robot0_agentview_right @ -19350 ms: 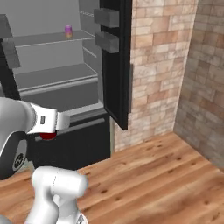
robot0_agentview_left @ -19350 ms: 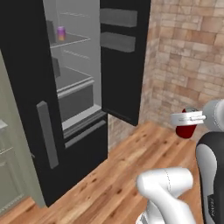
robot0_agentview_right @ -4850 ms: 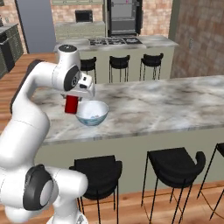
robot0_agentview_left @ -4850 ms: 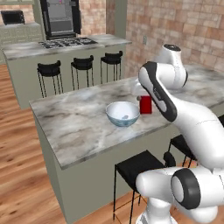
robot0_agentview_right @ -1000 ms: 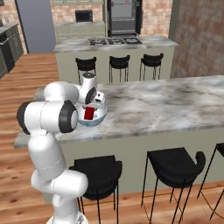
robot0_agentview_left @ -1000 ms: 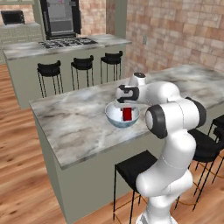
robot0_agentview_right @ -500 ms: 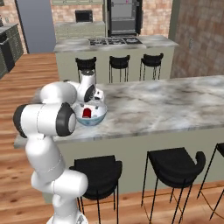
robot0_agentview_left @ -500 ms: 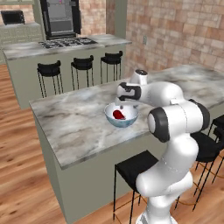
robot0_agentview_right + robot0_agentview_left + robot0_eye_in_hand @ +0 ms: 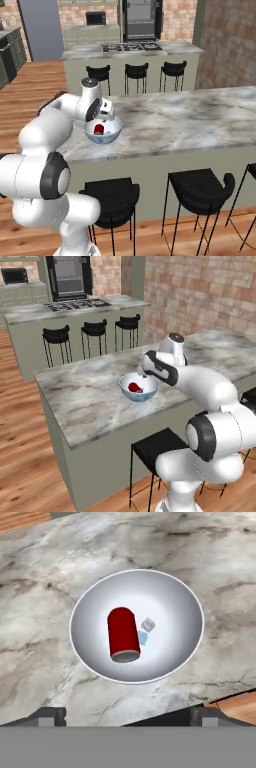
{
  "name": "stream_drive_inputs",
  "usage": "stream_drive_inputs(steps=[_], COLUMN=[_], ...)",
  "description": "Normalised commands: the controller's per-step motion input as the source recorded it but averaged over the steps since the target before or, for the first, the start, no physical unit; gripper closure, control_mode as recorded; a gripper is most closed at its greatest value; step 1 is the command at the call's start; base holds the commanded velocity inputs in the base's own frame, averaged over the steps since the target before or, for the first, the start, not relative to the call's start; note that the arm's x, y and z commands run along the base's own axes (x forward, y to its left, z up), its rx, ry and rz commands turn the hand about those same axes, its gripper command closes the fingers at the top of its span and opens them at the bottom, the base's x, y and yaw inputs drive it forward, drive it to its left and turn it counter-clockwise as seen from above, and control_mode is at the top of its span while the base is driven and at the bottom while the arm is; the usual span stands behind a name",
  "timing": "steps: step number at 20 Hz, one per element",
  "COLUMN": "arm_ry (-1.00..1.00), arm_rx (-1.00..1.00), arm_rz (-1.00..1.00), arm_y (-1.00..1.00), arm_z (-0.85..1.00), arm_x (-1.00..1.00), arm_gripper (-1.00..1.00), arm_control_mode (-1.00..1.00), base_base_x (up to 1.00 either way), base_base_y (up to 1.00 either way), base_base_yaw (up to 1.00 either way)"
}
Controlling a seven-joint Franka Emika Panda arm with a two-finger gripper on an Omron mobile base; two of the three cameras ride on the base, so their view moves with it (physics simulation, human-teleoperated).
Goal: Open the fridge, grab two sodas, and place both sodas inside the bowl with ice on the dining counter.
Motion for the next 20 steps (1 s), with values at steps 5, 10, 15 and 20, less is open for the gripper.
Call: stream_drive_inputs(steps=[5, 10, 15, 20], arm_ry=[-0.19, -0.16, -0.13, -0.07], arm_rx=[0.03, 0.02, 0.01, 0.00], arm_rz=[0.00, 0.00, 0.00, -0.05], arm_y=[0.00, 0.00, 0.00, 0.00], arm_z=[0.61, 0.60, 0.46, 0.05], arm_x=[-1.00, -1.00, -1.00, -1.00], arm_gripper=[-1.00, -1.00, -1.00, -1.00], arm_control_mode=[-1.00, -1.00, -1.00, -1.00], base_base_x=[0.00, 0.00, 0.00, 0.00], base_base_y=[0.00, 0.00, 0.00, 0.00], base_base_yaw=[0.00, 0.00, 0.00, 0.00])
